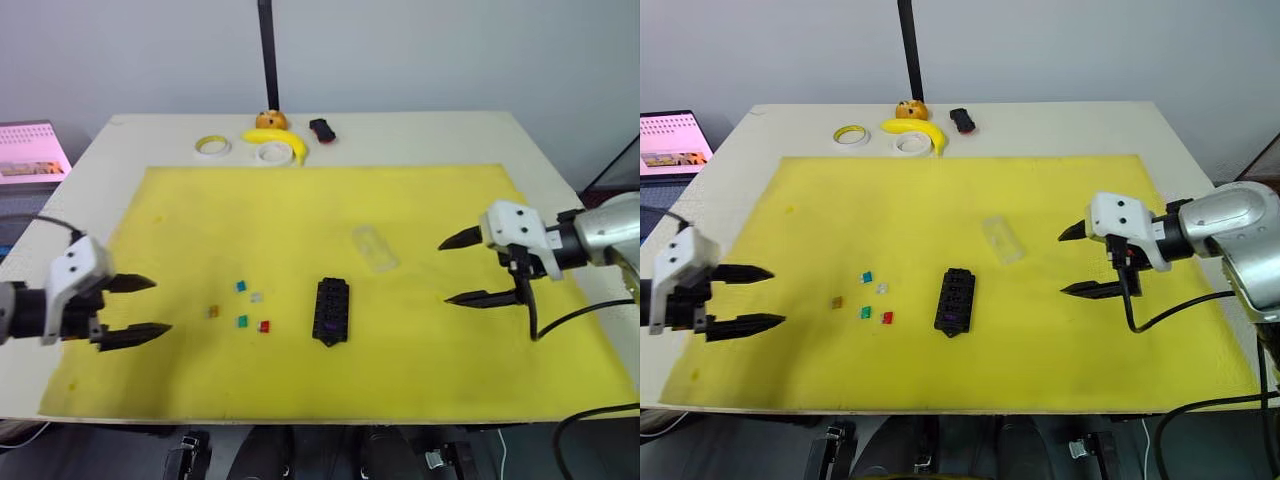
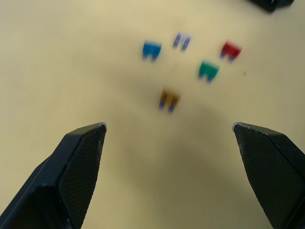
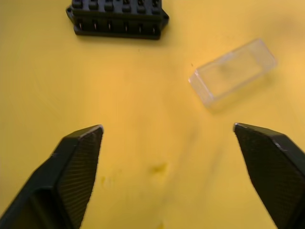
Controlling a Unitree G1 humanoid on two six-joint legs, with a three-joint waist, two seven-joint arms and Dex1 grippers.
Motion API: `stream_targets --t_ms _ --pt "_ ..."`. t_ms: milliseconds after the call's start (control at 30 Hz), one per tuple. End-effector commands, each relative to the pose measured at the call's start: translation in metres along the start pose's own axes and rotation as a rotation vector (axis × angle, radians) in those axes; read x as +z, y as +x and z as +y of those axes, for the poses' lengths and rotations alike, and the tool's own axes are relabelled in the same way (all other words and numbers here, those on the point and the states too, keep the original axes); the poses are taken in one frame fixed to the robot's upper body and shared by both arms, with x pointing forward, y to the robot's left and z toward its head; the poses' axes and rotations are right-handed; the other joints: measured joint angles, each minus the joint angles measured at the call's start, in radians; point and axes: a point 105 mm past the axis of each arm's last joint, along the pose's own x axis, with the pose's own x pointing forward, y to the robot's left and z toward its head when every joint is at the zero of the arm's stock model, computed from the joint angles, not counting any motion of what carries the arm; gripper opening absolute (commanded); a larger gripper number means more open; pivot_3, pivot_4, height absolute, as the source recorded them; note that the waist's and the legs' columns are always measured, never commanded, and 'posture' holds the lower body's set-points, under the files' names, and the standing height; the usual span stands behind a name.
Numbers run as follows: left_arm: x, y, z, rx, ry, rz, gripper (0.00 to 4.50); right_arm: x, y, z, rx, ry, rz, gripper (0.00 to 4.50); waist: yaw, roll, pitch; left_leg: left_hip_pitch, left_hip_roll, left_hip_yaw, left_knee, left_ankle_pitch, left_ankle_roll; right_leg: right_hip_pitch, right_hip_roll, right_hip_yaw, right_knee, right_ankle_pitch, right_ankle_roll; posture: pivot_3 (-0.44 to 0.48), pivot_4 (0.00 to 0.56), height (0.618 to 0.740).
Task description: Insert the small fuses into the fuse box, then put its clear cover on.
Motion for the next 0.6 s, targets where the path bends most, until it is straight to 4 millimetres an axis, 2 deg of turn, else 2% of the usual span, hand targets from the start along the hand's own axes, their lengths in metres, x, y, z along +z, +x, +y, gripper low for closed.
stream_targets --t_ms 33,200,333,433,500,600 --pt "0.003 -0.023 0.010 0.067 0.049 0.011 4.50 -0.009 -0.020 -0.010 -0.069 -0.014 0.042 4.40 0.002 0.000 0.000 0.000 0.000 0.000 0.000 0.000 0.000 -0.001 -0.001 0.001 -0.001 0.000 0.000 0.000 0.150 0.740" --pt "-0.006 -0.031 0.020 0.105 0.052 0.036 4.50 -0.014 -0.024 -0.015 -0.101 0.003 0.040 4.40 0.000 0.001 0.001 0.000 -0.001 0.001 -0.002 0.000 0.000 -0.004 -0.005 0.001 -0.001 0.000 -0.001 0.000 0.150 0.740" --pt "-0.008 -0.017 0.017 0.066 0.066 0.032 4.50 -0.004 -0.013 -0.014 -0.080 -0.022 0.002 4.40 -0.001 0.001 0.001 0.000 -0.002 0.003 -0.005 0.000 0.000 -0.004 -0.007 0.001 -0.001 0.000 -0.001 0.000 0.150 0.740" --pt "-0.001 0.000 0.012 0.005 0.046 -0.011 4.50 0.015 -0.002 -0.012 -0.060 -0.102 -0.032 4.40 -0.002 0.002 0.001 0.000 -0.002 0.004 -0.008 0.000 -0.001 -0.005 -0.008 0.001 -0.001 0.000 -0.001 0.000 0.150 0.740" --pt "0.002 0.013 0.010 -0.039 0.016 -0.048 4.50 0.037 0.009 -0.006 -0.011 -0.167 -0.086 4.40 -0.002 0.002 0.001 0.000 -0.002 0.005 -0.010 0.000 -0.001 -0.006 -0.008 0.001 -0.001 0.001 0.000 0.000 0.150 0.740" --pt "0.012 0.028 0.004 -0.122 -0.119 -0.136 4.50 0.068 0.024 0.003 0.053 -0.237 -0.174 4.40 -0.004 0.002 0.001 -0.001 -0.001 0.005 -0.012 0.001 -0.002 -0.008 -0.006 0.000 -0.001 0.002 0.003 0.000 0.150 0.740"
